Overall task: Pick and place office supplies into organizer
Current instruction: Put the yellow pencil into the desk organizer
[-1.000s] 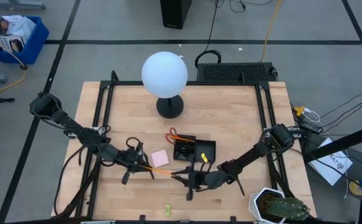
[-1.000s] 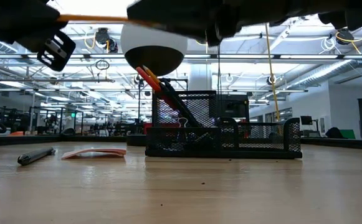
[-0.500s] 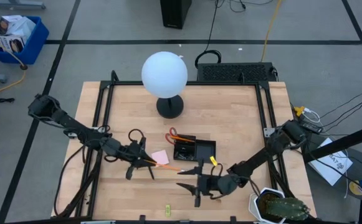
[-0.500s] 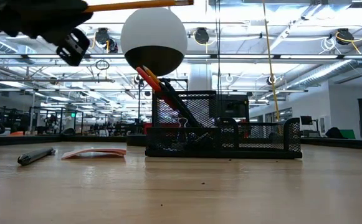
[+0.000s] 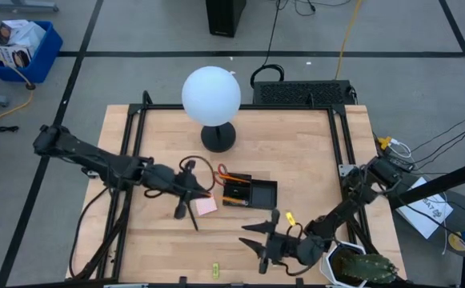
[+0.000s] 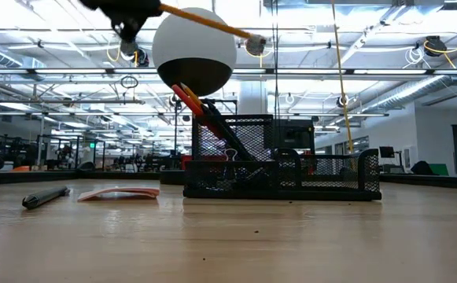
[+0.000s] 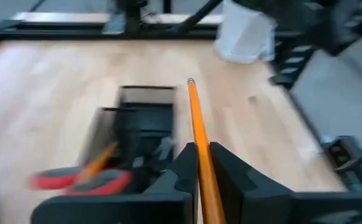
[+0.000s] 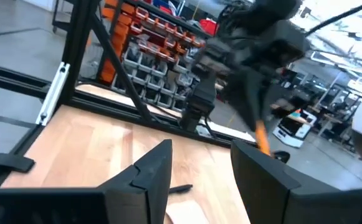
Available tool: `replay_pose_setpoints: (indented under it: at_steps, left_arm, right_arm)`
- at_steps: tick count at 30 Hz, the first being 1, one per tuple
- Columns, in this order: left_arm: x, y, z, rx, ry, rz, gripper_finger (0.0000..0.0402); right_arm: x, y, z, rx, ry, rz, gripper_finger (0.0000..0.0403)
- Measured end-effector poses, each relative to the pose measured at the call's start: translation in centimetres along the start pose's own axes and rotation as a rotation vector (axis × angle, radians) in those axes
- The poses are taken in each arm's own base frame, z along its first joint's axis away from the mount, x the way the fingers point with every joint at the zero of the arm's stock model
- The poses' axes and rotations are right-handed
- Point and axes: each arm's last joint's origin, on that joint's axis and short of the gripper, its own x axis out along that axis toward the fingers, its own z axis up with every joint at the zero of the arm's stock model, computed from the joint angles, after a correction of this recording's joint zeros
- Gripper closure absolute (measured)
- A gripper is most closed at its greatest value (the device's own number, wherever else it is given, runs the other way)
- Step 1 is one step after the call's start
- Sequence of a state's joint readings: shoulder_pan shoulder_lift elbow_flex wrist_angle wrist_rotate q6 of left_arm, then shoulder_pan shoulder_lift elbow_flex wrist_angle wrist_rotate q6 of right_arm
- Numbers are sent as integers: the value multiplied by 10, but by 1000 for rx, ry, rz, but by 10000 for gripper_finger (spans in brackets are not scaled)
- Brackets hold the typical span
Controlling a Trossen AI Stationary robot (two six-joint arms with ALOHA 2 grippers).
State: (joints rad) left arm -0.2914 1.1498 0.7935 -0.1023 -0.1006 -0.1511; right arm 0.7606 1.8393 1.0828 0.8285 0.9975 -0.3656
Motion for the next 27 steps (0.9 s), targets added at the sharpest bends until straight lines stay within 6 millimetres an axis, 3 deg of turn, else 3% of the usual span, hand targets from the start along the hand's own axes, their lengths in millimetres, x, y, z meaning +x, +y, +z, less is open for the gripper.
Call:
replay_pose_setpoints:
  at_steps: [6,11,18,27]
  left_arm:
    - [-20,21,33,25,119,127,380]
    - [-29,43,47,7,143,141,378]
    - [-7,70,36,-45,261,90,378]
    - [35,82,18,-21,375,68,363]
  right_arm:
    - [-6,3,2,0,-12,13,248]
    - [-6,4,3,5,-13,16,248]
    - [-6,4,3,0,-13,12,248]
    - [-6,4,2,7,-8,13,248]
